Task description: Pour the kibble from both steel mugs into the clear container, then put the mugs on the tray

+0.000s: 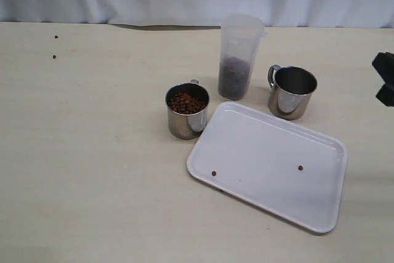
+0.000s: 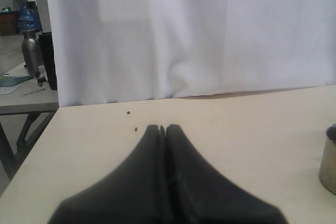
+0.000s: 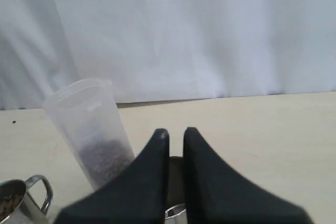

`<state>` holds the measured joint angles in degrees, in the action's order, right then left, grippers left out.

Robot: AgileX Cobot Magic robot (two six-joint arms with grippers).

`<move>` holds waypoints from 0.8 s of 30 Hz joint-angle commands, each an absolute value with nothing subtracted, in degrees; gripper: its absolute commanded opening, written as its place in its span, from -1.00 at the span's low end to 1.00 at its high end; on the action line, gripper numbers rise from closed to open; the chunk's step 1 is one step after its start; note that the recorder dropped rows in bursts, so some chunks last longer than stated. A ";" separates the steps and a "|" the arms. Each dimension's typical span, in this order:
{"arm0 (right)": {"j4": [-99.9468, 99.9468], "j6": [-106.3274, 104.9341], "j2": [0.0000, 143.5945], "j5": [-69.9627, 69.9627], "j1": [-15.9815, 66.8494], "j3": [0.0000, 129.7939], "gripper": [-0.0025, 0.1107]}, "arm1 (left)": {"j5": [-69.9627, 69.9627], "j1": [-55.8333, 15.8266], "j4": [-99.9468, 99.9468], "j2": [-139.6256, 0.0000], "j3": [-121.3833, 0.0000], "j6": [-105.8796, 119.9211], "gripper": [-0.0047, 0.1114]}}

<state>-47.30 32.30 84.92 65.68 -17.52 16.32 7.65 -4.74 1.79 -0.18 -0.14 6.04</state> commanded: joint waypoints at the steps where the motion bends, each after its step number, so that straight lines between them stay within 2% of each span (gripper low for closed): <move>1: -33.66 25.94 73.90 66.11 -18.15 5.19 -0.86 | 7.38 -4.67 2.21 0.00 0.00 5.71 -0.92; 4: -26.80 22.81 66.44 66.11 -18.15 0.00 -0.86 | 7.38 -4.67 2.21 0.00 0.00 5.71 -0.92; 12: -35.03 32.50 43.74 40.22 -17.89 0.00 -0.86 | 7.38 -4.67 2.21 0.00 0.00 5.71 -0.92; 20: -52.99 56.11 17.36 19.64 -17.89 0.00 -0.86 | 7.38 -4.67 2.21 0.00 0.00 5.71 -0.92; 24: -68.54 72.70 7.15 16.26 -17.89 0.00 -0.86 | 7.38 -4.67 2.21 0.00 0.00 5.71 -0.92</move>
